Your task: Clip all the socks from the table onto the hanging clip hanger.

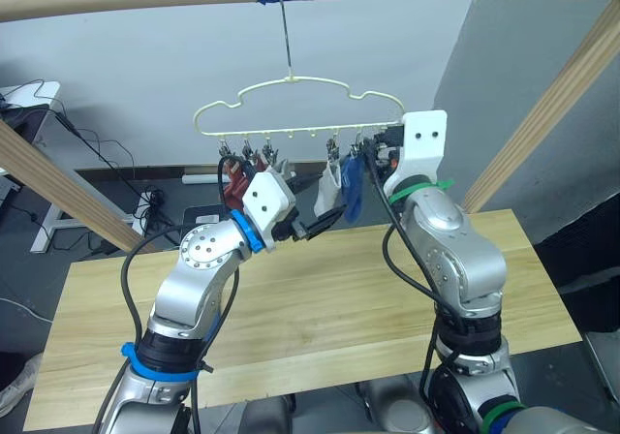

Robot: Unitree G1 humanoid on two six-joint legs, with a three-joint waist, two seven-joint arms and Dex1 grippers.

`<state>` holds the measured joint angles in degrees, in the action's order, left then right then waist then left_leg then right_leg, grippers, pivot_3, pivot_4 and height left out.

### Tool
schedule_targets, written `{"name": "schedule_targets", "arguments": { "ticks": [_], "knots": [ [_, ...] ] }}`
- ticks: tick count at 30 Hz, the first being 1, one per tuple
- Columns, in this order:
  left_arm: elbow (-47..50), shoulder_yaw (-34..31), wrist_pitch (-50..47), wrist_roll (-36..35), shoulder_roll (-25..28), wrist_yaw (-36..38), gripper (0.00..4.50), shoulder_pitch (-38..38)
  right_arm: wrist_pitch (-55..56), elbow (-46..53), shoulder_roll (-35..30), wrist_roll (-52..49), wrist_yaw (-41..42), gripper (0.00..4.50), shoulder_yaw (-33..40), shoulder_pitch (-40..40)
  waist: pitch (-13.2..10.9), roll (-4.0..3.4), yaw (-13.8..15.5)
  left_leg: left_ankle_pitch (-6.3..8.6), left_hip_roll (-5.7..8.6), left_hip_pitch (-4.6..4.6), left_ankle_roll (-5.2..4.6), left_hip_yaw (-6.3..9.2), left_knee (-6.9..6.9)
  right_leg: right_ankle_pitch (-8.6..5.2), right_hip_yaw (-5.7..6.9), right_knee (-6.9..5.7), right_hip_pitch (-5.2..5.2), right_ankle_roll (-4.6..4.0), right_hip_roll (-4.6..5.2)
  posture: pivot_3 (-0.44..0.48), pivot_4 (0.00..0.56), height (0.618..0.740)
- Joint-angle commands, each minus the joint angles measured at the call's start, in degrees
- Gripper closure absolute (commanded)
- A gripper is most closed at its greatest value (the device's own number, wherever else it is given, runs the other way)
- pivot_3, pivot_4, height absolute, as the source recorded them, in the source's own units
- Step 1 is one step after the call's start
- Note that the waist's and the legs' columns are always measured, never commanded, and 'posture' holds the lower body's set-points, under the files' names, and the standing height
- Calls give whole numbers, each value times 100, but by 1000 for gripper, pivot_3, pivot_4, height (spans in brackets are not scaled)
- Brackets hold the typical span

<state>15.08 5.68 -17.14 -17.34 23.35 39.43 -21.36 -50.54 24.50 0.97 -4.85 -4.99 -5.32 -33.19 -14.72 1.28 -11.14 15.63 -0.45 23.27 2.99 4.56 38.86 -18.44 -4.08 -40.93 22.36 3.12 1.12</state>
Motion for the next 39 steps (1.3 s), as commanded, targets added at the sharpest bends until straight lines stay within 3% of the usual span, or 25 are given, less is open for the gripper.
{"name": "schedule_targets", "arguments": {
  "ticks": [1, 5, 7, 17, 28, 39],
  "knots": [
    [196, -24, 48, -44, -5, 24, 863, -12, -47, 409, -46, 89, 73, 1835, -167, 101, 0, 0, 0, 0, -1, -1, 0, 0, 0, 0, 0, 0, 0, 0, 0, -208, 180, 740],
    [196, -42, 80, -106, -20, 75, 863, -46, -106, 405, 38, 122, 36, 1835, -188, 163, 0, 1, -3, 0, -1, -2, 0, -1, 0, 0, -2, -2, 0, 0, 0, -209, 180, 740],
    [202, -55, 81, -129, -15, 92, 863, -62, -97, 352, 82, 142, 24, 2204, -182, 160, 1, 1, -2, 0, -1, -3, 0, 0, 0, 0, -1, -3, -1, 0, 0, -208, 180, 740],
    [303, -217, 27, -498, -39, 253, 863, -104, 74, -98, 145, 257, -29, 2204, -101, -16, 1, 1, -2, -1, 0, -3, 0, -1, 0, 0, -1, -3, -1, 0, 0, -204, 180, 740],
    [273, -170, 29, -459, 11, 274, 863, -150, 615, -797, 63, 539, -102, 2204, -29, -299, 1, 1, -4, -1, 0, -3, -1, -1, 0, 0, -1, -2, -1, 0, -1, -206, 181, 740],
    [272, -146, 26, -422, 49, 273, 863, -150, 726, -869, 135, 640, -159, 2204, 90, -276, 1, 1, -4, -1, 0, -4, -1, -2, 0, 0, -2, -3, -1, 0, -1, -205, 181, 740]
  ]
}}
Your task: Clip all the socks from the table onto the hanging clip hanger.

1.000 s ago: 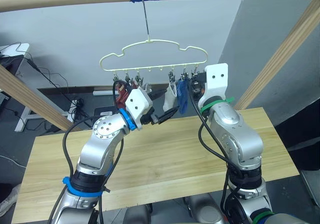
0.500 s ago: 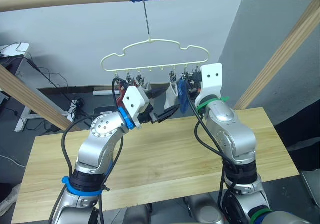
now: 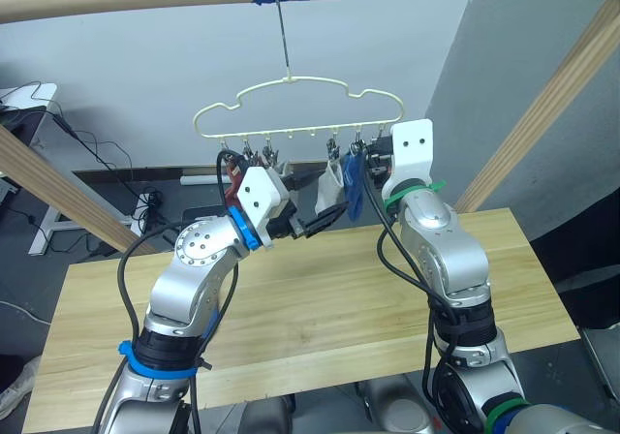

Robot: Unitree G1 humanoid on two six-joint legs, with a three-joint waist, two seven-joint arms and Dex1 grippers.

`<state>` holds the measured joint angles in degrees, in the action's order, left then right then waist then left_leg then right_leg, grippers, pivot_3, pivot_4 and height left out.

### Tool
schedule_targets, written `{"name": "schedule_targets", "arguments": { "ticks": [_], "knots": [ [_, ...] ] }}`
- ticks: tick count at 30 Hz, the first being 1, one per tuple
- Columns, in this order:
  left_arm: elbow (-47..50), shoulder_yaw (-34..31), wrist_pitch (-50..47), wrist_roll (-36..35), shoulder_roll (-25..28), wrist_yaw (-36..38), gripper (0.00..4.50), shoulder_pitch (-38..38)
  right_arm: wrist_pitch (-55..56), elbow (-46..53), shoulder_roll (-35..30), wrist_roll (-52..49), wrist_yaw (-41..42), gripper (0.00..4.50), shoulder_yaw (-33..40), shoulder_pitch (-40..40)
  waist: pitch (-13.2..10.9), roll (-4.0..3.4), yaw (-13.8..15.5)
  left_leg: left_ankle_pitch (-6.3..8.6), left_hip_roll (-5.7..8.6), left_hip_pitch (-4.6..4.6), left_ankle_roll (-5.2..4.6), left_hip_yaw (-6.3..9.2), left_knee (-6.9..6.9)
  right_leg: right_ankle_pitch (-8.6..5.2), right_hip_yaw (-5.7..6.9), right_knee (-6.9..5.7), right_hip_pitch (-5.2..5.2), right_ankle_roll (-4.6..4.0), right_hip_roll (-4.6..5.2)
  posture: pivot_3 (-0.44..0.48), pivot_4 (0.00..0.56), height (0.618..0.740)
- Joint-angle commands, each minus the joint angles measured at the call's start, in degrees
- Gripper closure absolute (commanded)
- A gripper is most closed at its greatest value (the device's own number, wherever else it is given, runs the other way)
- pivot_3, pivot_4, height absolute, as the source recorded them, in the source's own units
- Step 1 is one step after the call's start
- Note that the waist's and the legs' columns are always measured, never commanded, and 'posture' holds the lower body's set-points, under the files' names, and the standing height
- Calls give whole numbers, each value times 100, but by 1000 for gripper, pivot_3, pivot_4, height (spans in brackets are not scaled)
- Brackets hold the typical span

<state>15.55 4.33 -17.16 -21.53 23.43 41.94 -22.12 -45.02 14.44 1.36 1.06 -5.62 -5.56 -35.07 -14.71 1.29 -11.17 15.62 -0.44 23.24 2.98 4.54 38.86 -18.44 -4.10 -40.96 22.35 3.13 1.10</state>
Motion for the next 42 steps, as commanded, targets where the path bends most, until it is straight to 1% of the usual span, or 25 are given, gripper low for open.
{"name": "schedule_targets", "arguments": {
  "ticks": [1, 9, 17, 29, 42],
  "knots": [
    [222, -9, 27, -1, 42, 20, 863, -78, 191, 121, 128, 38, -123, 2204, 147, -100, 0, 0, 0, 0, 0, 0, 0, 0, 0, 0, 0, 0, 0, 0, 0, -205, 181, 740],
    [194, -9, 26, 39, 50, 6, 863, -115, 174, -69, 548, -68, -367, 2204, 532, -305, 0, 0, -1, 0, 0, 0, 0, 0, 0, 0, 0, 0, 0, 0, 0, -206, 181, 740],
    [186, -5, 17, 53, 63, 8, 863, -124, 51, -14, 802, -166, -432, 2204, 712, -419, 0, -1, -4, 0, 1, 0, 0, 0, -1, 0, 0, 0, 0, 0, 0, -203, 180, 740],
    [134, 21, 52, 82, 50, 26, 863, -153, -266, 370, 880, -352, -433, 2204, 402, -294, 1, -2, -8, 0, 0, 0, 0, 1, -1, 0, 0, -1, 0, 0, 0, -207, 170, 740],
    [108, 1, 71, 133, 40, 40, 863, -143, -164, 240, 809, -471, -407, 2204, 309, -291, 4, -1, -10, 0, 0, 0, 0, 1, -1, 0, 0, -1, 0, 0, 0, -203, 164, 740]
  ]
}}
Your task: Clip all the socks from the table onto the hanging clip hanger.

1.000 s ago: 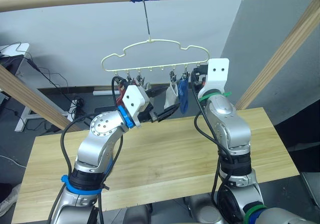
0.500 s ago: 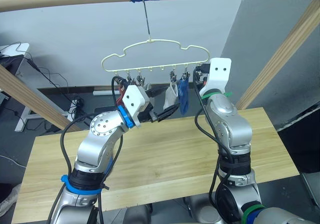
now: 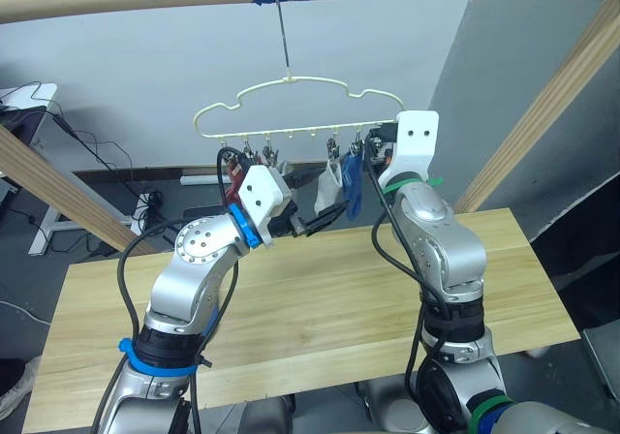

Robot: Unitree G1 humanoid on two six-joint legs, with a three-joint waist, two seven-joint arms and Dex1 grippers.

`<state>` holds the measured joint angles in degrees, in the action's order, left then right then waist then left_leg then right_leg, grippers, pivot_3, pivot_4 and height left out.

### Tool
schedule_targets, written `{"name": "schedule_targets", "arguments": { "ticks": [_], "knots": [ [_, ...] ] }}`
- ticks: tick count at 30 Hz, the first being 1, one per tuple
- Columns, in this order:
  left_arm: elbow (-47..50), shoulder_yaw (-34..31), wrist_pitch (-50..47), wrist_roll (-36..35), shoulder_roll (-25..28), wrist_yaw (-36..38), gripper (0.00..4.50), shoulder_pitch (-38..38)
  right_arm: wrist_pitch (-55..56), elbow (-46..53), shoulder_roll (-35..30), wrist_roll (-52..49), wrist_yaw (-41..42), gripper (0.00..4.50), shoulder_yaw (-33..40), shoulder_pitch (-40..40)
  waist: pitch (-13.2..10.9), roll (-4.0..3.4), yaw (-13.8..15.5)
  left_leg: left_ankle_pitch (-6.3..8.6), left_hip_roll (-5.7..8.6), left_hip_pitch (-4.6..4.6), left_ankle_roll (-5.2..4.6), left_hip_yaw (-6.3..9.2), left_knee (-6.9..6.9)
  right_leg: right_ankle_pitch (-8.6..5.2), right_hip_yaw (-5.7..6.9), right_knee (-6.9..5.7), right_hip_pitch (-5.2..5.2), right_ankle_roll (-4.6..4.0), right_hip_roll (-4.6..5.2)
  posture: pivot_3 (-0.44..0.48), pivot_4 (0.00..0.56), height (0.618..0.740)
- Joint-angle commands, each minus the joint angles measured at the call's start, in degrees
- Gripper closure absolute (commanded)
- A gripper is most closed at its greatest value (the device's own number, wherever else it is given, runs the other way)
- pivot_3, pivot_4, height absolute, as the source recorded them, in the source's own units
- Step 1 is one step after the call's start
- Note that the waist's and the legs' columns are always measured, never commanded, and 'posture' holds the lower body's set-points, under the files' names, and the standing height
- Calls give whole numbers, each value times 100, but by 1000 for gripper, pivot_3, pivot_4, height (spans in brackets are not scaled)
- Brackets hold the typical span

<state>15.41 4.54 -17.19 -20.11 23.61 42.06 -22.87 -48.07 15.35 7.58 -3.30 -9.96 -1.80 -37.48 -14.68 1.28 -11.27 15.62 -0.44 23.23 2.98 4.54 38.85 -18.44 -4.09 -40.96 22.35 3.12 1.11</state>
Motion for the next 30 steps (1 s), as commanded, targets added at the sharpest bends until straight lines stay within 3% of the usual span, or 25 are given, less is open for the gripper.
{"name": "schedule_targets", "arguments": {
  "ticks": [1, 10, 13, 17, 19, 26, 30],
  "knots": [
    [123, -21, 74, -8, 22, 28, 863, -67, 160, 135, 184, -45, 27, 2204, -69, -56, 4, 0, 0, 0, 0, 0, 0, 0, 0, 0, 0, 0, 0, 0, 0, -203, 164, 740],
    [130, -18, 68, 1, 26, 27, 863, -63, 255, 61, 195, -89, 28, 2204, -55, -101, 47, -3, 0, 0, 0, 0, 0, 0, 0, 0, 0, 0, 0, 0, 0, -203, 164, 740],
    [126, -9, 69, 8, 22, 25, 863, -65, 283, 35, 204, -113, 44, 2792, -45, -116, 72, -6, 0, 0, 0, 0, 0, 0, 0, 0, 0, 0, 0, 0, 0, -203, 164, 740],
    [123, -1, 67, 17, 19, 20, 863, -59, 336, -6, 199, -139, 67, 4120, -28, -144, 97, -9, 0, 0, 0, 0, 0, 0, 0, 0, 0, 0, 0, 0, -1, -203, 164, 740],
    [122, 0, 69, 21, 20, 19, 863, -49, 363, -24, 191, -153, 79, 4461, -22, -153, 104, -9, 0, 0, 0, -1, -1, 0, 0, 0, 0, -1, -1, 0, -2, -203, 164, 740],
    [142, -40, 81, 64, 25, -54, 863, 65, 438, -56, 171, -159, 120, 4461, 4, -183, 111, -9, -1, 0, 1, -2, -1, 0, 0, 0, 0, 0, -1, 0, -3, -206, 164, 740],
    [183, -120, 105, 315, -63, -500, 863, 460, 458, -57, 143, -163, 139, 4461, 19, -195, 112, -9, -6, 0, 0, -3, -1, -1, -1, 0, -2, 0, -1, 0, -3, -209, 165, 740]
  ]
}}
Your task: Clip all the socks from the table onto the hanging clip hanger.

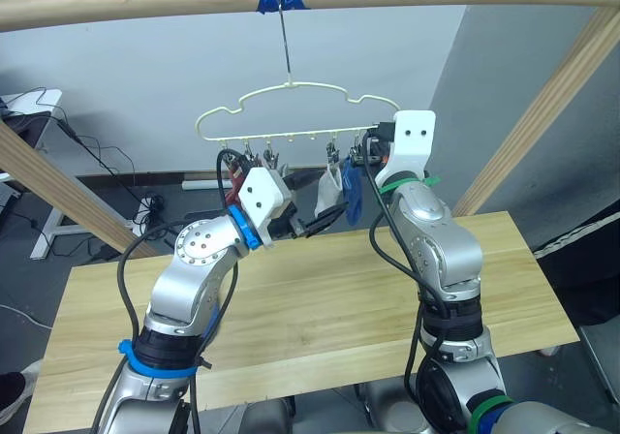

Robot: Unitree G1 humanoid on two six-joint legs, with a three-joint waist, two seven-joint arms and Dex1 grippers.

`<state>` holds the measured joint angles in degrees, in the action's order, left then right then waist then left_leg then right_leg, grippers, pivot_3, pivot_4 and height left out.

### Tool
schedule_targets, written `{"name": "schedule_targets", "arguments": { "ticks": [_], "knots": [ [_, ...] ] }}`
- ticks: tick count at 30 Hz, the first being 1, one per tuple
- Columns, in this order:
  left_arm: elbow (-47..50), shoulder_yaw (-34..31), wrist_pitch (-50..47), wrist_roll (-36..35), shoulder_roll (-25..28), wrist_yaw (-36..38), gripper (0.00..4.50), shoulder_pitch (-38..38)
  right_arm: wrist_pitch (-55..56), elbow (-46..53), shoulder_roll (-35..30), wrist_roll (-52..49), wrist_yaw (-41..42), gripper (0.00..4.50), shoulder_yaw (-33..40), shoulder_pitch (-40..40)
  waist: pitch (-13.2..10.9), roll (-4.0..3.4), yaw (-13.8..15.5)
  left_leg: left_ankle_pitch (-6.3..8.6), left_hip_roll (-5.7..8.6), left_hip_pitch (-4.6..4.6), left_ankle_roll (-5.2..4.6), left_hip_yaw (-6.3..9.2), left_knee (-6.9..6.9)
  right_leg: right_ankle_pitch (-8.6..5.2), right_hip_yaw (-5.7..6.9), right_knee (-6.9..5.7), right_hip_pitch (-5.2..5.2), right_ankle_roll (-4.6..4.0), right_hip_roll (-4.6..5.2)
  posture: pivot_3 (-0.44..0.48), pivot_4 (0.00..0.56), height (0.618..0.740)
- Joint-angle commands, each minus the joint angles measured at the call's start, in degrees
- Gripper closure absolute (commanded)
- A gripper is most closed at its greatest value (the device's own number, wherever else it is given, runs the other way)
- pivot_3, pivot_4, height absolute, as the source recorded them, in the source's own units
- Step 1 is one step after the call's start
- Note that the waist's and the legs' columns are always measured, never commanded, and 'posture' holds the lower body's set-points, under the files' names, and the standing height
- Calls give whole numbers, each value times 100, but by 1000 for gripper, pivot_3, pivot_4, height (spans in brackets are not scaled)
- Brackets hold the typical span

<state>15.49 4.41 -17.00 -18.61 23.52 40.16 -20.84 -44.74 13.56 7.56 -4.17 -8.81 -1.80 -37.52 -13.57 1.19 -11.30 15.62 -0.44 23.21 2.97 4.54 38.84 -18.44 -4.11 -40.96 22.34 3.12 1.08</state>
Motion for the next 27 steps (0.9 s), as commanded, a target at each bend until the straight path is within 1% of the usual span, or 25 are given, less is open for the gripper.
{"name": "schedule_targets", "arguments": {
  "ticks": [1, 3, 4, 8, 10, 12, 13, 16, 19, 23, 27],
  "knots": [
    [194, -175, 106, 238, -132, -532, 696, 420, 130, 120, 139, -77, 27, 4489, 23, -193, 1, 0, -6, 0, 0, -1, 0, -1, -1, 0, -1, -1, 0, 0, 0, -209, 165, 740],
    [243, -370, 109, 332, -319, -1003, 315, 763, 138, 116, 130, -78, 33, 4500, 29, -199, 1, 0, -7, 0, -1, -3, 0, 0, -2, 0, -2, -1, -1, 0, 2, -210, 167, 740],
    [272, -474, 72, 354, -414, -1222, 32, 922, 142, 115, 127, -79, 36, 4500, 31, -201, 1, 0, -6, 0, -3, -3, 0, 0, -2, 0, -2, 0, 0, 0, 2, -210, 167, 740],
    [369, -1093, -173, 646, -909, -2469, 8, 1754, 133, 120, 105, -85, 66, 4500, 36, -210, 2, 1, -3, 0, -4, -7, -1, 0, -2, 0, -3, -2, -2, 0, 5, -207, 173, 740],
    [170, -1590, -270, 897, -1110, -3197, 8, 2209, 120, 112, 104, -86, 87, 4500, 31, -214, 2, 1, -8, 1, -5, -9, -1, -1, -2, 0, -3, -3, -3, 0, 5, -204, 175, 740],
    [-101, -1934, -333, 1004, -1179, -3574, 8, 2452, 107, 103, 108, -88, 106, 4500, 32, -221, 2, 2, -1, 1, -5, -14, -1, -3, -4, 0, -4, -4, -5, 0, 5, -197, 179, 740],
    [-208, -2028, -371, 989, -1186, -3641, 8, 2499, 100, 100, 109, -89, 117, 4500, 37, -229, 2, 2, 5, 1, -8, -14, -1, -1, -4, 0, -3, -4, -5, 0, 4, -191, 184, 740],
    [-597, -2090, -326, 780, -1082, -3297, 8, 2533, 79, 94, 108, -91, 149, 4500, 36, -235, 3, 2, 56, 0, -5, -14, -2, 2, -4, 6, 3, -4, -7, -10, 2, -187, 186, 740],
    [-1343, -2322, -350, 506, -936, -2990, 8, 2305, 42, 94, 104, -100, 178, 4500, 20, -241, 4, 5, 66, -4, 8, -15, -8, -4, -2, 7, 1, -2, -11, -9, 2, -188, 191, 740],
    [-2131, -2333, -221, 428, -772, -2765, 8, 1956, -3, 124, 94, -115, 185, 4500, 2, -226, 5, 6, 33, -4, 0, -17, -8, -4, -4, 10, 2, -1, -9, -9, 2, -190, 194, 740],
    [-2795, -2412, -74, 462, -736, -2895, 8, 1607, -32, 133, 78, -117, 199, 4500, 4, -234, 5, 7, 21, -4, -6, -17, -8, -2, -10, 10, 3, 1, -8, -10, 2, -196, 195, 740]
  ]
}}
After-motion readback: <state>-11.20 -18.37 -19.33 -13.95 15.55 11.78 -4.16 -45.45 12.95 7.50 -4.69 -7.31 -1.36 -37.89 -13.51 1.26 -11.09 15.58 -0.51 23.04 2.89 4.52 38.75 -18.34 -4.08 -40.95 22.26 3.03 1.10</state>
